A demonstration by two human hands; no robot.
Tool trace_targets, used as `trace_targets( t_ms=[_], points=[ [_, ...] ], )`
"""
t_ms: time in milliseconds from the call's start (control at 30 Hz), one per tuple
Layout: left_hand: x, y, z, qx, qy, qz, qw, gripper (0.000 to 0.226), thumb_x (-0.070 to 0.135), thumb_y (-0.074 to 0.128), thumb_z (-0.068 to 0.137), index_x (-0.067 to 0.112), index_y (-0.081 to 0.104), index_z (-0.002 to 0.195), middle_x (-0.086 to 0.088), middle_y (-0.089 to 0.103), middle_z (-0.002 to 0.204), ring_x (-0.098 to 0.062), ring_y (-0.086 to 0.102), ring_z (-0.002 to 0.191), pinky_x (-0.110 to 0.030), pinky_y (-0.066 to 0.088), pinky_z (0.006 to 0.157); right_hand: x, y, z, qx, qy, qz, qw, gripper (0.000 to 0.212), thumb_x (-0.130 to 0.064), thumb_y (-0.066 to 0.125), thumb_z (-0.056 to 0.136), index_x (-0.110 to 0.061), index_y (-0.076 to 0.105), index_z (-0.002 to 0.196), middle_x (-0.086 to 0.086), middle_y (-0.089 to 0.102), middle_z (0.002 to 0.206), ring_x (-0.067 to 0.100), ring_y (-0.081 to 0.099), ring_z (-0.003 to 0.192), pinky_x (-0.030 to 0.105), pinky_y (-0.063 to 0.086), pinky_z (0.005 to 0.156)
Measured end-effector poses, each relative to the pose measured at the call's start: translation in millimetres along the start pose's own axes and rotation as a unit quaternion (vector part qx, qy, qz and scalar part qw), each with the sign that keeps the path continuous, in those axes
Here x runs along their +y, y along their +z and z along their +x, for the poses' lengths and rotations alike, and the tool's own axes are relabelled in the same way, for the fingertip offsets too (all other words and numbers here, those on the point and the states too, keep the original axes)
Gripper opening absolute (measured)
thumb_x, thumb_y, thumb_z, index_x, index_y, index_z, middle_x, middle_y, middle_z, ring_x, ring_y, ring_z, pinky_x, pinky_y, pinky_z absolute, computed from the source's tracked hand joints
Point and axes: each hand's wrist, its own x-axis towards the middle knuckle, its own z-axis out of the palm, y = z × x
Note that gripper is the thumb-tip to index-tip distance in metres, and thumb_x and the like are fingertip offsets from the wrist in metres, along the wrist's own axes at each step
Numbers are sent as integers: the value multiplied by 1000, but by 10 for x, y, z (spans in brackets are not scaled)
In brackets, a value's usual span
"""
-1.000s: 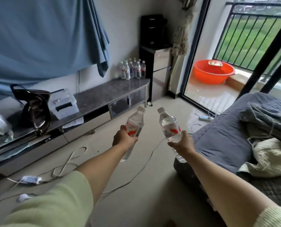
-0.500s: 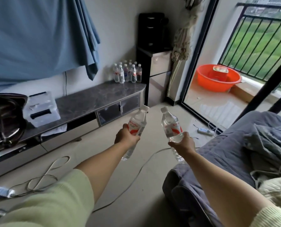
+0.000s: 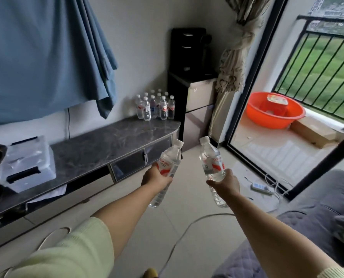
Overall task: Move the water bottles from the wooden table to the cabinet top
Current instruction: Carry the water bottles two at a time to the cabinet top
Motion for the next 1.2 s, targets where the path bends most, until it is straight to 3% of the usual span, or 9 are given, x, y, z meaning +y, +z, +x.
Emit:
trace_targets(
  t_ms=[133,333,467,700,800,900,1000,1200],
  points=[
    [227,-231,758,-3,-13,-30,999,54,24,81,67,19,52,113,-4,65,109,-26,63,99,-35,51,89,-474,190,553,-2,0,4,1000,62,-28,81,73,-10,46,122,17,57,117,35,56,106,36,45,87],
    [404,-351,1629,23,-34,-76,996,61,16,82,68,12,50,120,0,59,102,-18,55,86,-25,41,76,-848,529,1225,-20,5,6,1000,61,-28,81,73,-8,48,120,17,59,115,33,57,106,33,43,84],
    [487,-213,2122,4,-69,-81,994,61,15,81,68,13,49,120,-3,60,108,-23,59,95,-31,47,84,-997,675,1803,-42,12,1,999,62,-28,82,73,-9,48,121,16,59,116,33,57,106,33,43,83],
    [907,-74,3030,53,-111,-54,991,48,28,80,68,21,53,108,6,60,84,-9,54,59,-17,41,50,-1389,751,3068,-80,-30,8,996,58,-25,83,70,-8,52,117,15,65,111,31,63,100,29,44,75],
    [1153,-39,3422,71,-129,-48,988,50,33,80,68,23,52,108,1,64,99,-17,59,74,-23,43,67,-1607,724,3606,-93,-41,23,995,58,-27,84,68,-8,52,112,14,66,108,31,64,97,33,48,78],
    [1283,32,3708,77,-141,-49,986,55,34,81,67,23,53,113,0,64,106,-23,63,92,-26,45,75,-1717,724,3983,-97,-40,11,994,59,-27,85,68,-9,50,113,14,65,108,32,62,98,31,44,75],
    [1338,89,3992,68,-158,-46,984,55,33,80,68,21,52,114,-3,65,109,-24,63,92,-29,49,79,-1786,796,4303,-111,-41,4,993,59,-26,85,68,-8,50,112,15,66,107,33,62,97,33,47,76],
    [1331,73,4516,55,-165,-35,984,56,34,78,69,22,52,117,-3,65,110,-22,62,89,-27,46,74,-1936,1045,4758,-123,-37,-6,992,56,-26,84,68,-11,49,109,11,66,104,25,58,86,28,39,70]
  ],
)
